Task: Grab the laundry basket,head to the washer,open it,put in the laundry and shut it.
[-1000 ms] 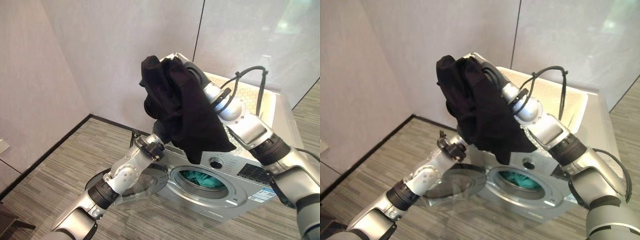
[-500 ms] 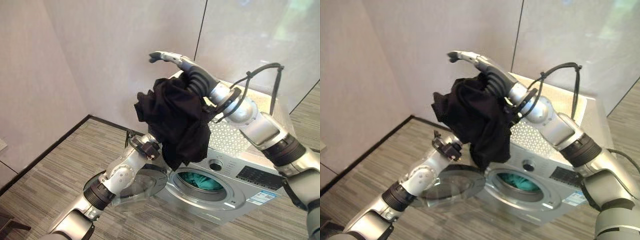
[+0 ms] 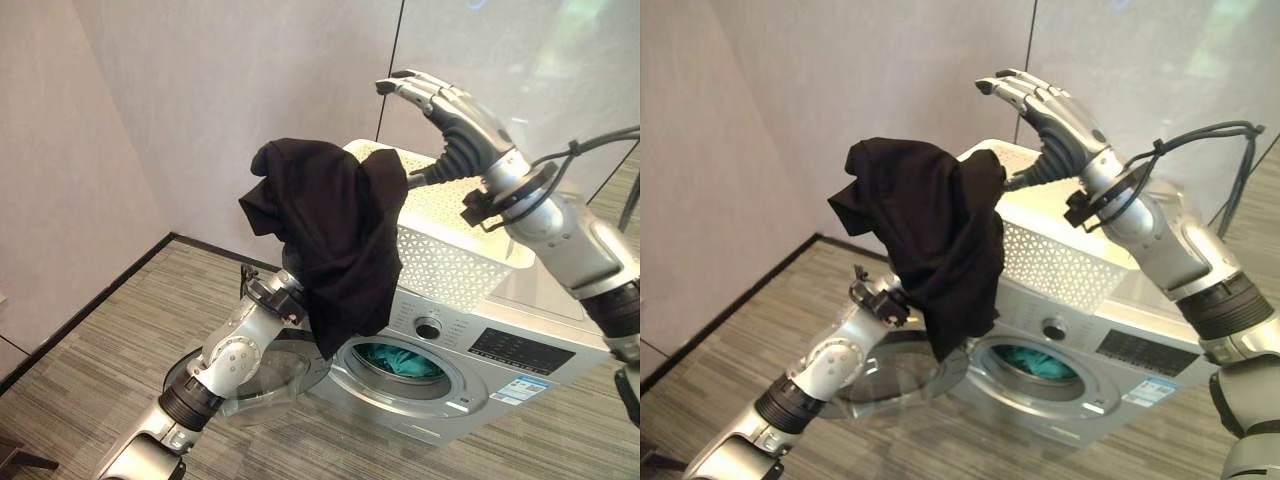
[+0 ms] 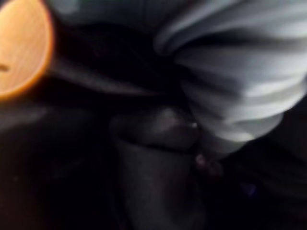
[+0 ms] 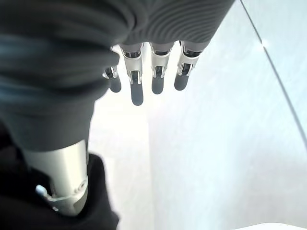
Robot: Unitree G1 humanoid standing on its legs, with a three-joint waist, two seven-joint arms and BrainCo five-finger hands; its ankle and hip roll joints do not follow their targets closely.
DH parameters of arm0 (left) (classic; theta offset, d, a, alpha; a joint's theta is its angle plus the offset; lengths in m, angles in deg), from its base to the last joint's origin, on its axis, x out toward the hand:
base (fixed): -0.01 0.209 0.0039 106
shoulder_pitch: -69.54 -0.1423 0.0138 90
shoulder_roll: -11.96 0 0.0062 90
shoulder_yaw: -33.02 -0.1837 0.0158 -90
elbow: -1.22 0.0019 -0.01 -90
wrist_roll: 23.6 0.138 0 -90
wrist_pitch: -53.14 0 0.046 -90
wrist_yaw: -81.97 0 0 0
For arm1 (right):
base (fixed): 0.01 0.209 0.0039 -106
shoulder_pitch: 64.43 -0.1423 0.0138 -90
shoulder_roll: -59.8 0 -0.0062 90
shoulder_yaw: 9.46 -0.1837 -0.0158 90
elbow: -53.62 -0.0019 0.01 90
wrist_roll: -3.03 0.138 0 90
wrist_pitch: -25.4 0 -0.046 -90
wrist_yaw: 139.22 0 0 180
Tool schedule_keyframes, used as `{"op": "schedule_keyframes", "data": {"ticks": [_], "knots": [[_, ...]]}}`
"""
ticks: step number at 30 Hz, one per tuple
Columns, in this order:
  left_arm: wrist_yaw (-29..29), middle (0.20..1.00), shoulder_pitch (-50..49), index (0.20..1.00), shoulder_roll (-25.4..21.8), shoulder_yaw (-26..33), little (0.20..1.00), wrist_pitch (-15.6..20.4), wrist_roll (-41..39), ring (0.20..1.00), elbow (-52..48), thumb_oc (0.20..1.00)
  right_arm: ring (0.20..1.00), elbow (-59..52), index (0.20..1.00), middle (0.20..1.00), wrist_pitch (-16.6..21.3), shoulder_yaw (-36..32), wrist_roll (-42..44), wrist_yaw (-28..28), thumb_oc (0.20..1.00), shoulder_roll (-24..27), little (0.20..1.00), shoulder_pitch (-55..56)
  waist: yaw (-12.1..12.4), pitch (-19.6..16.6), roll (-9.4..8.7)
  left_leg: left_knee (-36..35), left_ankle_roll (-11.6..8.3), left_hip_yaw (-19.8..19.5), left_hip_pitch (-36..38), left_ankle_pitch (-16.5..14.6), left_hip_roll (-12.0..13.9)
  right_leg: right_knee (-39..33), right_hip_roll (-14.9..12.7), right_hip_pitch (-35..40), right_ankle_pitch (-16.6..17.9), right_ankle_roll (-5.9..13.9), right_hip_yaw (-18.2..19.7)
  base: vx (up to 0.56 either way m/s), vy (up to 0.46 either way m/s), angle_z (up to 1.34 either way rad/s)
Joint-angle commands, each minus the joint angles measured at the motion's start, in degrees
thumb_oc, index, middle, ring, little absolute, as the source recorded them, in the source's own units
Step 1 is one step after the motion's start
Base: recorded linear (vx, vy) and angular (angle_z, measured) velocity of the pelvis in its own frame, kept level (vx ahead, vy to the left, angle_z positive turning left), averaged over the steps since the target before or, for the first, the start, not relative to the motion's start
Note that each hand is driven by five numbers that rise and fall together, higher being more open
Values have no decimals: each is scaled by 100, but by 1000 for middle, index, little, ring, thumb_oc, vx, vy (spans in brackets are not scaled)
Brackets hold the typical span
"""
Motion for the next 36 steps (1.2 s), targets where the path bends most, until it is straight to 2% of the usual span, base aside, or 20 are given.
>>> {"op": "schedule_keyframes", "data": {"ticks": [1,5,7,10,11,14,17,18,20,21,22,23,25,28,29,30,32,34,35,36], "knots": [[-272,200,385,200,89,253,200,379,-147,200,-143,200,1000,264,1000,1000,-5,-256,-170,456,1000,192,1000,-541,88,-206,-204,19,-10,-300,60,-1,-120,96,-240,216,-16,330,247,-7,32,-6],[-220,200,507,200,347,374,200,550,-132,200,-54,200,1000,273,1000,1000,-73,-771,-490,957,1000,350,1000,-375,23,-230,-237,19,30,-275,98,-59,-160,110,-270,217,4,357,306,-5,51,-8],[-137,200,625,200,443,550,200,751,-26,200,-145,200,1000,215,1000,1000,-309,-1517,-1109,1708,1000,484,1000,-106,-56,-246,-224,24,73,-240,134,-113,-200,96,-298,204,44,393,385,-21,69,-7],[-95,200,682,200,444,572,200,819,19,200,-175,200,1000,143,1000,1000,-425,-1784,-1236,1917,1000,533,1000,-8,-75,-264,-229,22,87,-225,132,-122,-224,90,-309,180,63,402,418,-3,48,-12],[10,200,748,200,475,678,200,936,104,200,-223,200,1000,109,1000,1000,-633,-2297,-1463,2331,1000,625,1000,201,-159,-287,-190,19,115,-196,133,-146,-267,79,-327,137,100,422,490,3,48,-14],[54,200,753,200,477,756,200,947,133,200,-314,200,1000,-64,1000,1000,-758,-2876,-1568,2565,1000,660,1000,579,-215,-294,-167,19,135,-178,133,-165,-296,84,-342,107,118,437,538,-2,52,-4],[98,200,702,200,367,937,200,966,281,200,-472,200,1000,-209,1000,1000,-962,-3824,-1807,2716,1000,855,1000,1524,-336,-294,-125,13,156,-149,148,-192,-330,85,-363,86,149,459,577,-15,41,-5],[72,200,624,200,307,1060,200,933,337,200,-557,200,1000,-147,1000,1000,-1061,-4468,-1818,2804,1000,920,1000,2263,-455,-286,-87,14,167,-127,170,-215,-345,88,-371,84,157,473,609,-16,30,-14],[57,200,576,200,275,1039,200,900,353,200,-598,200,1000,-142,1000,1000,-1113,-4861,-1850,2855,1000,891,1000,2721,-450,-294,-115,10,175,-124,161,-211,-359,89,-379,66,172,481,620,-1,18,-17],[28,200,342,200,192,1311,200,858,405,200,-684,200,1000,159,1000,1000,-1253,-5632,-1877,2953,1000,785,1000,3738,-639,-249,-55,22,181,-92,203,-289,-359,93,-374,80,159,506,669,-7,14,-9],[28,200,333,200,198,1258,200,849,404,200,-703,200,1000,126,1000,1000,-1233,-5762,-1863,2959,1000,762,1000,3884,-596,-258,-86,14,188,-95,187,-248,-369,94,-384,65,186,495,659,17,30,-2],[-8,200,105,200,198,1347,200,778,371,200,-716,200,1000,662,1000,1000,-1341,-6386,-1629,3049,1000,445,1000,4780,-723,-206,-43,23,198,-57,202,-290,-387,100,-389,42,193,513,708,0,0,0],[-15,200,3,200,151,1263,200,754,409,200,-739,200,1000,921,1000,1000,-1293,-6601,-1413,3004,1000,315,1000,5206,-688,-196,-65,12,208,-35,181,-237,-406,95,-406,2,240,506,713,-24,20,-13],[-57,200,-240,200,44,1051,200,658,483,200,-810,200,1000,3330,1000,1000,-949,-6781,386,2773,1000,-439,1000,6112,-792,-17,-10,17,202,26,150,-258,-416,77,-404,-68,278,531,756,-53,19,-12],[-55,200,-242,200,38,1037,200,659,482,200,-816,200,1000,3423,1000,1000,-873,-6772,443,2763,1000,-400,1000,6113,-782,-23,-30,9,208,31,133,-216,-429,71,-415,-87,306,519,756,-59,2,-1],[-68,200,-271,200,42,955,200,652,457,200,-850,200,1000,4255,1000,1000,-741,-6610,870,2654,1000,-564,1000,6236,-784,20,-26,13,207,44,115,-214,-434,73,-427,-109,321,521,754,-50,2,-2],[-118,200,-331,200,26,1000,200,666,409,200,-936,200,1000,4951,1000,1000,-578,-6297,1274,2165,1000,-849,1000,6410,-788,104,-6,40,201,70,108,-253,-435,79,-437,-122,302,529,752,-39,12,-4],[-150,200,-381,200,48,954,200,662,384,200,-992,200,1000,5459,1000,1000,-435,-5843,1661,1784,1000,-1418,1000,6441,-816,169,-12,88,214,99,81,-244,-481,79,-479,-152,336,513,753,-69,32,-1],[-182,200,-407,200,62,951,200,691,364,200,-936,200,1000,5835,1000,1000,-410,-5303,1805,1327,1000,-1988,1000,6457,-821,243,-12,306,233,124,21,-359,-530,89,-542,-140,341,509,757,-64,40,-8],[-183,200,-408,200,54,954,200,691,363,200,-936,200,1000,5843,1000,1000,-405,-5294,1808,1326,1000,-1989,1000,6449,-827,238,-20,317,234,124,8,-361,-534,88,-547,-147,343,510,758,-60,88,-19]]}}
